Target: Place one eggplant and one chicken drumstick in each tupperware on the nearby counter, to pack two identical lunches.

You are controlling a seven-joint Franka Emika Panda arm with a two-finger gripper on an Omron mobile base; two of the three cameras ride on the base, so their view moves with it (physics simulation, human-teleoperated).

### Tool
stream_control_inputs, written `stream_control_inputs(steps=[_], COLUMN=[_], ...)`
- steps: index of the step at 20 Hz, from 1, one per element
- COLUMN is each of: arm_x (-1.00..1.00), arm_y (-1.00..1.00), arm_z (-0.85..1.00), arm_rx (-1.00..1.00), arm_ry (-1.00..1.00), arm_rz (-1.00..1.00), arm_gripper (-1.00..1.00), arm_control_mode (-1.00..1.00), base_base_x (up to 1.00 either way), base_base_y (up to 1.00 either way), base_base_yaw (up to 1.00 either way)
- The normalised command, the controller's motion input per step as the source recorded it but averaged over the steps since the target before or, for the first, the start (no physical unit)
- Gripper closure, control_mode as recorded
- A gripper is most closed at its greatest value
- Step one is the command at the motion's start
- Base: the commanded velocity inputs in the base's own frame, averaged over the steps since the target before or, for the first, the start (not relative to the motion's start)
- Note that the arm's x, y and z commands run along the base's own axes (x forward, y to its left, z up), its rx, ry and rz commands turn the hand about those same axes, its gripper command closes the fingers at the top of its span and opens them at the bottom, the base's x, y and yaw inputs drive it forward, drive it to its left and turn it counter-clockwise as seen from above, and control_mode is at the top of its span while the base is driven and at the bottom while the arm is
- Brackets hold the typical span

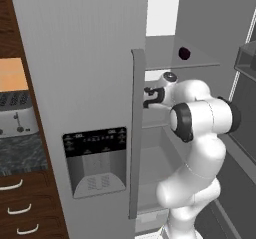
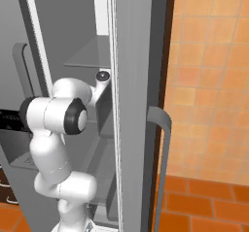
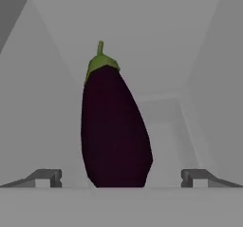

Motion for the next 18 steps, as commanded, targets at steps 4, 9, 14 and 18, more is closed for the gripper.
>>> stream_control_inputs(steps=[4, 9, 14, 18], arm_x=[0.94, 0.6, 0.01, -0.35], arm_y=[0.0, 0.09, 0.2, 0.05], arm_z=[-0.61, -0.55, -0.53, -0.15], arm_rx=[-0.04, -0.06, -0.09, -0.07], arm_ry=[0.0, 0.04, 0.0, -0.06], arm_rz=[0.03, 0.03, 0.13, 0.19], arm_gripper=[-1.0, 1.0, 1.0, 1.0], arm_control_mode=[-1.0, -1.0, -1.0, -1.0], base_base_x=[0.0, 0.0, 0.0, 0.0], base_base_y=[0.0, 0.0, 0.0, 0.0], base_base_yaw=[0.0, 0.0, 0.0, 0.0])
